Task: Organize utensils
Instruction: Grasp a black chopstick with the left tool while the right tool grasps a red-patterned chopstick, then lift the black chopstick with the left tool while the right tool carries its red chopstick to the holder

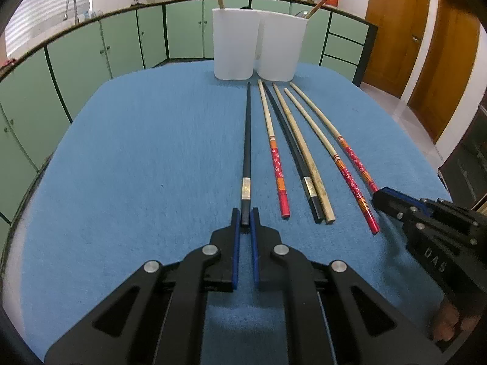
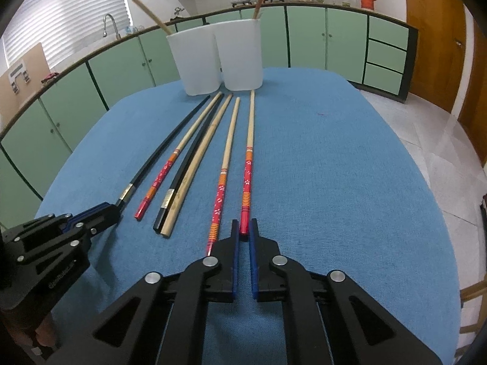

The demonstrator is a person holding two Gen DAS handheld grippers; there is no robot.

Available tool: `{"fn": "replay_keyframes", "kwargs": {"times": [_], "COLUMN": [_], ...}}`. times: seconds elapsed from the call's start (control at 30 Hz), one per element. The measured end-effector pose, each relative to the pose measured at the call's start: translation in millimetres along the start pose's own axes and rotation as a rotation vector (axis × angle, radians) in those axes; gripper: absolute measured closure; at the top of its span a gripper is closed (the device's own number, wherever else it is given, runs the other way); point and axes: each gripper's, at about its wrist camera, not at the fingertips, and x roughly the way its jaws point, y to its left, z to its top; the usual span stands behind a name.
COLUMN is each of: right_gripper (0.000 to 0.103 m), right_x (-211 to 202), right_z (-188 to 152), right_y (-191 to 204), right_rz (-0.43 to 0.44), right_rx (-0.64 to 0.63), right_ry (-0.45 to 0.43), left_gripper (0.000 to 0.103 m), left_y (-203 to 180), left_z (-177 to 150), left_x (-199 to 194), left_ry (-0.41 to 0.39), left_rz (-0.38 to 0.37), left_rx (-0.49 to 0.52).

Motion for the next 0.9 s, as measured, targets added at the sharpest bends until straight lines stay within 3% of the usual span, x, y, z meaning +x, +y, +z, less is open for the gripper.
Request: {"fn": "replay_keyframes", "kwargs": {"times": [0.17,0.47,0.9], "right_gripper": [0.097,0.097,0.097], "right_x": [-12.4,-42.9,-84.6], "right_z": [4.9,20.6,55.7], "right_y": [-0.2,-3.4,-11.0], "right_rz": [-0.022,-0.042,-0.012], "right_rx": [-0.02,-0.048,-0.035], "right_ry": [-0.023,-0.093,-0.202], "left_gripper": [0.097,0.097,0.097], "left_y": [-0.9,0.2,7.7], "left_z": [2.7,24.5,64.4], "left_x": [-12.6,-54.9,-92.5], "left_ry": [-0.028,-0.146,-0.245], "left_rz": [0.02,0.048,0.015], "left_rx": [0.023,0.051,0.031]}}
